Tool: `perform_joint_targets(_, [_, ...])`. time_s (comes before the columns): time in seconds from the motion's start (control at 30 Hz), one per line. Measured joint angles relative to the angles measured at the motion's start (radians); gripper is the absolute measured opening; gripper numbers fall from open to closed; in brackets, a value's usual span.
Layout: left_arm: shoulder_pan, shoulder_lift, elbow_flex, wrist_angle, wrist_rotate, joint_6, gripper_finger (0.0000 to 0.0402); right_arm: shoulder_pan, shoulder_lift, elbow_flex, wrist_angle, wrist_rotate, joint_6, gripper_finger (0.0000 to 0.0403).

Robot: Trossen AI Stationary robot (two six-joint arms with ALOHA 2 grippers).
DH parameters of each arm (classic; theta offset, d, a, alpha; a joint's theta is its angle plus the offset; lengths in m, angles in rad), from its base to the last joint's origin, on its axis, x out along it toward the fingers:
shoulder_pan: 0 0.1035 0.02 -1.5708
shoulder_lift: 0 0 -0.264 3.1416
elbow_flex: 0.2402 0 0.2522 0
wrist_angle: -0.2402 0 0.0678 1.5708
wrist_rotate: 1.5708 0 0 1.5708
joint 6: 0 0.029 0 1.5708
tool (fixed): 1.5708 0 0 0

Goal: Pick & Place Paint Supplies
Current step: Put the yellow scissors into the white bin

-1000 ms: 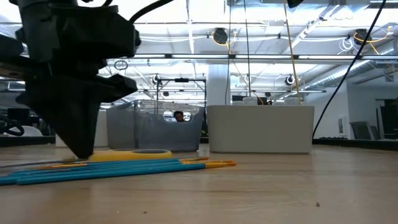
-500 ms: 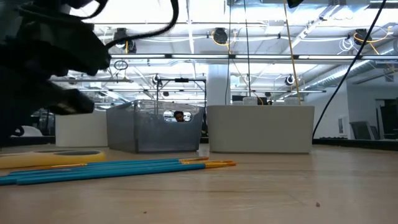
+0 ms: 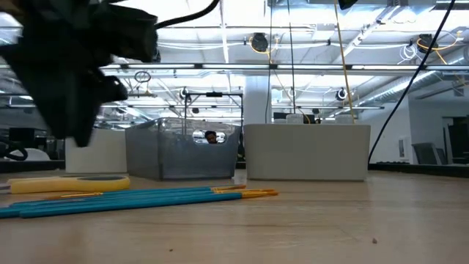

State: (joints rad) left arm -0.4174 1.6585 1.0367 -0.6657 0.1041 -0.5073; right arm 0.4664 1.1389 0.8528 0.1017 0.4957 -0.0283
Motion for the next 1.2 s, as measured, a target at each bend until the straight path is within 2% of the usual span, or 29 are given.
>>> perform_joint_targets(0.1, [0.019, -0.015, 0.001, -0.061, -0.077, -0.033, 0.0185, 0.0, 0.0, 0.0, 0.0, 0.0, 0.0, 0.0146])
perform_joint_targets(0.37, [0.112, -0.019, -0.05, -0.085, -0.122, -0.077, 0.0222, 0.0, 0.0, 0.0, 0.0, 0.0, 0.001, 0.0146])
perform_joint_targets(0.77, [0.148, -0.02, -0.176, 0.067, -0.131, -0.138, 0.0223, 0.0, 0.0, 0.0, -0.001, 0.0, -0.001, 0.0146])
perform_joint_targets(1.07, [0.145, -0.025, -0.214, 0.08, -0.135, -0.21, 0.0222, 0.0, 0.0, 0.0, -0.001, 0.0, 0.001, 0.0146])
perform_joint_targets(1.2, [0.138, -0.025, -0.23, 0.078, -0.137, -0.209, 0.0188, 0.0, 0.0, 0.0, -0.001, 0.0, 0.001, 0.0146])
